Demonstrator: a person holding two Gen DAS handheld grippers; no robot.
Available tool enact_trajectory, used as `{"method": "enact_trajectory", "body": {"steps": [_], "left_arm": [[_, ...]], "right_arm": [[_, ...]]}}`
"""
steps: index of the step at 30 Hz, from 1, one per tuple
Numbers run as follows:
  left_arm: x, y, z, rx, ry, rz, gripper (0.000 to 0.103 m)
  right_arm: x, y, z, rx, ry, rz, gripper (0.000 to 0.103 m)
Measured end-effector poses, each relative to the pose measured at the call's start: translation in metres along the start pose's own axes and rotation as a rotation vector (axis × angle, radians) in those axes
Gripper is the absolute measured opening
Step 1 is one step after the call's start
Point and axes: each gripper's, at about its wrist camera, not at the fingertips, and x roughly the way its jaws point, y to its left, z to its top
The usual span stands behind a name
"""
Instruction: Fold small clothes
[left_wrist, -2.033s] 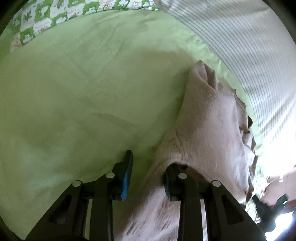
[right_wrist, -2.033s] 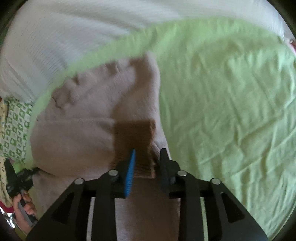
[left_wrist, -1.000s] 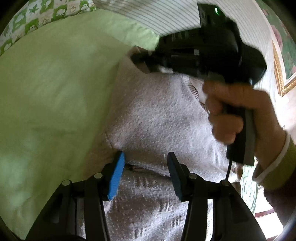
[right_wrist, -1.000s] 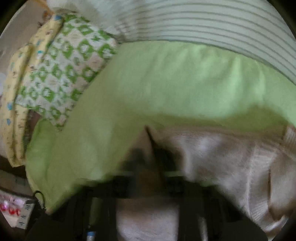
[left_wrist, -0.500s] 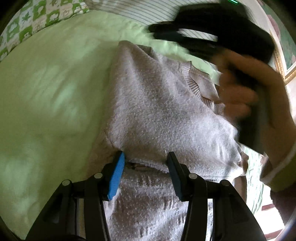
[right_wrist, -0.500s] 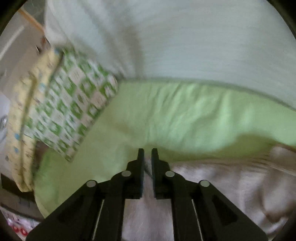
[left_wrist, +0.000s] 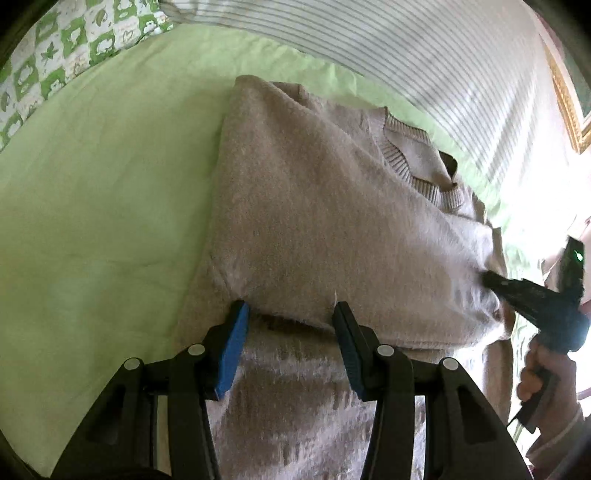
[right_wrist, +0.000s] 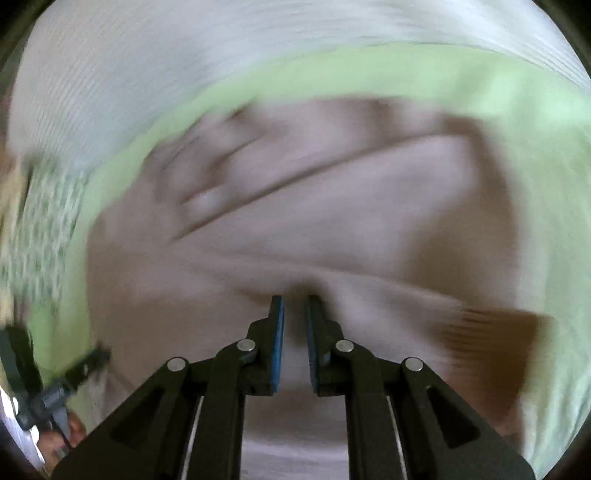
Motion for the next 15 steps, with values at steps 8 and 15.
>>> {"method": "enact_trajectory", "body": {"steps": [8,15], "left_arm": [[-0.054,0.013,-0.041,-0.041,-0.019,0.054,0.060],[-0.097,0.023,-0.101,-0.058,-0.002,0.088,0.070]], "right_arm": [[-0.097,-0.074,-0.033,0.153,-0.146,0.050,0.043],[-0.133,-0.088,-0.093,0.135,-0.117,0.061,0.044]]}}
